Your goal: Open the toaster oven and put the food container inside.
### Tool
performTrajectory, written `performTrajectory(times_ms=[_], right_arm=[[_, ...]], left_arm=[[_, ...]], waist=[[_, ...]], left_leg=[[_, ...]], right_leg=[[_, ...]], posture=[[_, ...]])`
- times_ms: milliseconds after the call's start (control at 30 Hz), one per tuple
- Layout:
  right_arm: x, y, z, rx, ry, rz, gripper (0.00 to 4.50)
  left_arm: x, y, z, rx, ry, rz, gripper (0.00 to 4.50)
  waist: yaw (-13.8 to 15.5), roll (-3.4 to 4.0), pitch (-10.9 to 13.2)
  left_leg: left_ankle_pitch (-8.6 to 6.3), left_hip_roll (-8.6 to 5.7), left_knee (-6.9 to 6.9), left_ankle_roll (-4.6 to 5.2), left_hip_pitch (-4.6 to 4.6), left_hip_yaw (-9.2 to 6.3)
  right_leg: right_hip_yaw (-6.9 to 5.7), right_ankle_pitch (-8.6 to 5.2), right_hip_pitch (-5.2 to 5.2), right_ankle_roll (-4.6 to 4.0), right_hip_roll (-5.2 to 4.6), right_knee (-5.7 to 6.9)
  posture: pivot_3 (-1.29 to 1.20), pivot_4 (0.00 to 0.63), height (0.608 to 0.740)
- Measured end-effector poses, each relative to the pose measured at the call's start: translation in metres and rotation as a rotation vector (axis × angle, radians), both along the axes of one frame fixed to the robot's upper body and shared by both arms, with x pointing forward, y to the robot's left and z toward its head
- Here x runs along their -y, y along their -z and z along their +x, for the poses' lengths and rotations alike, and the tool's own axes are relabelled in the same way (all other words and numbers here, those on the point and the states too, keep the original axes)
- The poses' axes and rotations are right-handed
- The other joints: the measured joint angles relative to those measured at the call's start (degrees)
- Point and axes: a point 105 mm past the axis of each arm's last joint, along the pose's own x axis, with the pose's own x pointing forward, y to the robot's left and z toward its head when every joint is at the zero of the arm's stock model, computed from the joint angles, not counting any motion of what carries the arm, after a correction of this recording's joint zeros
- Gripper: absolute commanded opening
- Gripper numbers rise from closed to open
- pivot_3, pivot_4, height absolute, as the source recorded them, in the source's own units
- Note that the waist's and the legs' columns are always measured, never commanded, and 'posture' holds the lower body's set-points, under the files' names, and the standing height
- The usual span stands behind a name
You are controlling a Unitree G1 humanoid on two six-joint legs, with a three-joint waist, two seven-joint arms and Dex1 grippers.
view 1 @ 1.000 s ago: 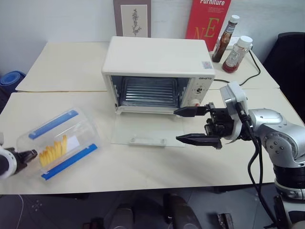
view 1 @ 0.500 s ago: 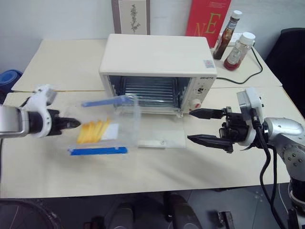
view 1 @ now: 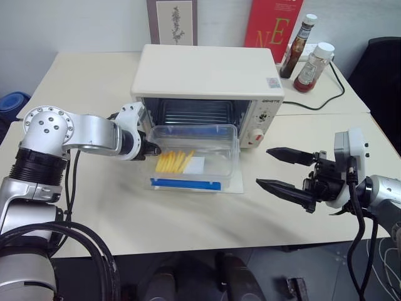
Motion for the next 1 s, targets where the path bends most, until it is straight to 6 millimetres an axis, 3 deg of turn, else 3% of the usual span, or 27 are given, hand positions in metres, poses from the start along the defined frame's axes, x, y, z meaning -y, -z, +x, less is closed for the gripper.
performTrajectory(times_ms=[133, 300, 467, 600, 667, 767, 933, 1000], right_arm=[[0.006, 0.002, -0.002, -0.004, 0.046, -0.001, 4.50], [0.011, 0.008, -0.005, -0.036, 0.076, 0.011, 4.50], [0.010, 0.007, -0.005, -0.039, 0.075, 0.022, 4.50], [-0.002, 0.009, -0.005, -0.059, 0.022, 0.040, 3.55], [-0.009, 0.015, -0.005, -0.090, -0.008, 0.044, 2.85], [-0.016, 0.026, -0.007, -0.133, -0.048, 0.026, 1.81], [-0.031, 0.047, -0.011, -0.200, -0.109, -0.011, 0.10], [-0.039, 0.055, -0.008, -0.217, -0.126, -0.024, 0.04]], left_arm=[[-0.004, 0.001, 0.000, 0.004, -0.049, -0.075, 3.16], [-0.012, -0.002, -0.017, 0.036, 0.004, -0.242, 3.16], [-0.037, -0.026, -0.041, 0.205, 0.062, -0.324, 3.16], [-0.058, -0.050, -0.060, 0.413, 0.194, -0.361, 3.20], [-0.065, -0.055, -0.073, 0.465, 0.289, -0.438, 2.60], [-0.065, -0.045, -0.092, 0.455, 0.437, -0.500, 1.67], [-0.027, -0.007, -0.131, 0.329, 0.810, -0.353, 0.11], [-0.017, 0.013, -0.135, 0.293, 0.894, -0.273, 0.04]], waist=[[-0.2, 0.00, 0.0], [-0.4, 0.00, 0.0], [-0.2, 0.00, 0.0], [-0.2, 0.01, 0.0], [-0.3, 0.02, 0.0], [-0.3, 0.02, 0.0], [-0.2, 0.00, 0.0], [-0.3, 0.02, 0.0]], left_leg=[[0.02, -0.03, 0.17, 0.02, -0.01, 0.01], [0.01, -0.02, 0.20, 0.02, 0.00, 0.01], [0.02, -0.02, 0.21, 0.03, 0.02, 0.02], [0.02, -0.02, 0.17, 0.05, 0.01, 0.08], [0.02, -0.02, 0.14, 0.06, 0.02, 0.13], [0.00, 0.00, 0.14, 0.10, -0.03, 0.13], [-0.03, 0.01, 0.14, 0.15, -0.13, 0.20], [-0.04, 0.03, 0.14, 0.16, -0.11, 0.23]], right_leg=[[0.06, 0.01, 0.04, 0.01, -0.01, 0.07], [0.04, 0.00, 0.02, -0.02, 0.02, 0.17], [0.03, -0.10, 0.03, -0.20, 0.02, 0.15], [0.03, -0.51, 0.04, -0.92, 0.02, 0.00], [0.04, -0.53, 0.04, -0.96, 0.01, -0.02], [0.04, -0.61, 0.03, -1.09, 0.01, -0.13], [0.13, -0.59, 0.07, -1.07, -0.03, -0.42], [0.15, -0.54, 0.06, -0.98, 0.00, -0.42]], posture=[[0.00, 0.150, 0.740], [0.00, 0.150, 0.740], [0.00, 0.150, 0.740], [0.00, 0.150, 0.740], [0.00, 0.150, 0.740], [0.00, 0.150, 0.740], [0.00, 0.150, 0.740], [0.00, 0.150, 0.740]])
